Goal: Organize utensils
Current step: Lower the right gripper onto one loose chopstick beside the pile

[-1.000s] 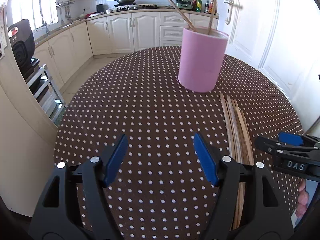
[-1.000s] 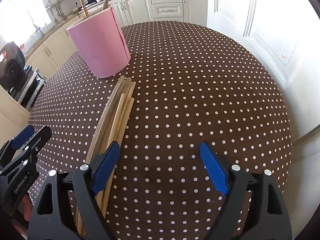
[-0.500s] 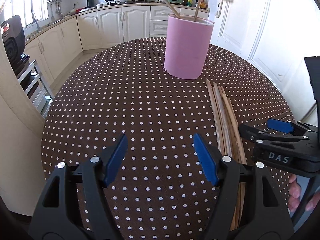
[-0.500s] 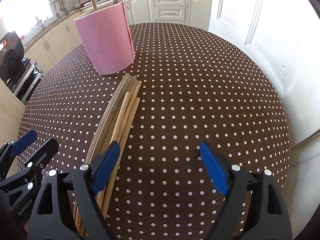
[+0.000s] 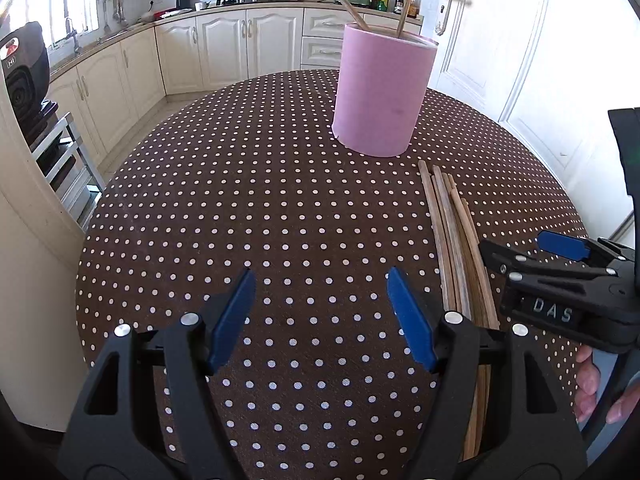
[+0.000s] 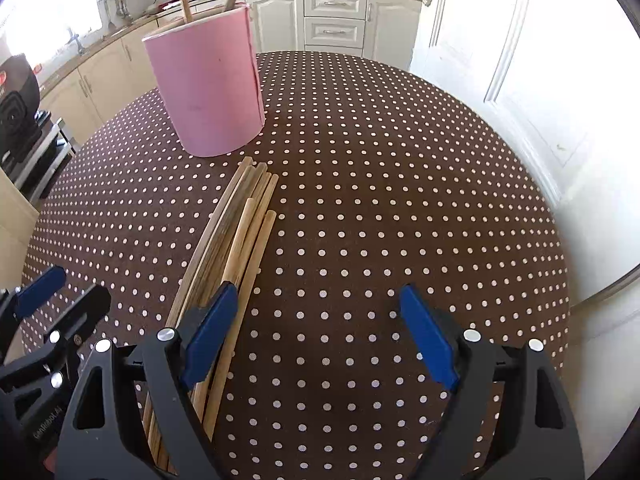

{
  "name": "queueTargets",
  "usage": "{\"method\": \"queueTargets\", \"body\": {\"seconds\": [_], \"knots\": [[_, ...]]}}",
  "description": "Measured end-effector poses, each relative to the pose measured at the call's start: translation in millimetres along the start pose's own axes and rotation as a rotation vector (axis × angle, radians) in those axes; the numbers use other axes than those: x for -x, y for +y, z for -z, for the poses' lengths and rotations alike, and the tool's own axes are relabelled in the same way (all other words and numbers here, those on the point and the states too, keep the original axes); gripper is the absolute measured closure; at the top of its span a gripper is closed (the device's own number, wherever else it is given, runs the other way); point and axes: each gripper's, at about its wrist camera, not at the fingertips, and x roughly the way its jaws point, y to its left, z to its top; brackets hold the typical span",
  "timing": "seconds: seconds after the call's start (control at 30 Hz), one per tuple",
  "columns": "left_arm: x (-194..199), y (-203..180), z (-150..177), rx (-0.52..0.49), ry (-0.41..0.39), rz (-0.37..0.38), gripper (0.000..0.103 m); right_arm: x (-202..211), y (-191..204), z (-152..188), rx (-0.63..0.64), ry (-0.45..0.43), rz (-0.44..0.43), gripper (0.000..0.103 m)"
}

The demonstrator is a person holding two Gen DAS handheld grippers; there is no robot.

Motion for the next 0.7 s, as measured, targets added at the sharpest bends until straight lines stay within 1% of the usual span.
{"method": "queueTargets", "body": {"seconds": [0.17, 0.3, 0.43, 0.53, 0.6, 0.67, 0.7], "knots": [[-0.5, 1.5, -1.9, 0.003, -0.002, 0.003, 0.035, 1.8, 5.7, 1.8, 0.001, 0.004, 0.010, 0.024], [-2.5, 1.2, -5.2, 0.001, 0.002, 0.021, 0.035, 3.5, 7.9, 7.6, -0.004, 0.001, 0.011, 0.024], [-4.6, -1.6, -7.9, -0.006, 0.000, 0.029, 0.035, -7.0, 10.2, 5.7, -0.004, 0.011, 0.041, 0.023], [-7.7, -3.7, -10.1, -0.003, 0.003, 0.034, 0.035, -9.7, 11.8, 4.1, -0.003, 0.011, 0.043, 0.024], [-10.5, -5.6, -12.2, -0.002, 0.010, 0.039, 0.035, -9.7, 13.3, 5.8, -0.001, 0.007, 0.029, 0.028], [-13.2, -8.4, -14.3, -0.002, 0.015, 0.052, 0.035, -6.4, 18.4, 8.2, 0.020, 0.001, 0.018, 0.039], [-15.3, -9.9, -15.5, 0.000, 0.020, 0.065, 0.035, -4.2, 22.1, 8.8, 0.026, -0.001, 0.014, 0.041]]}}
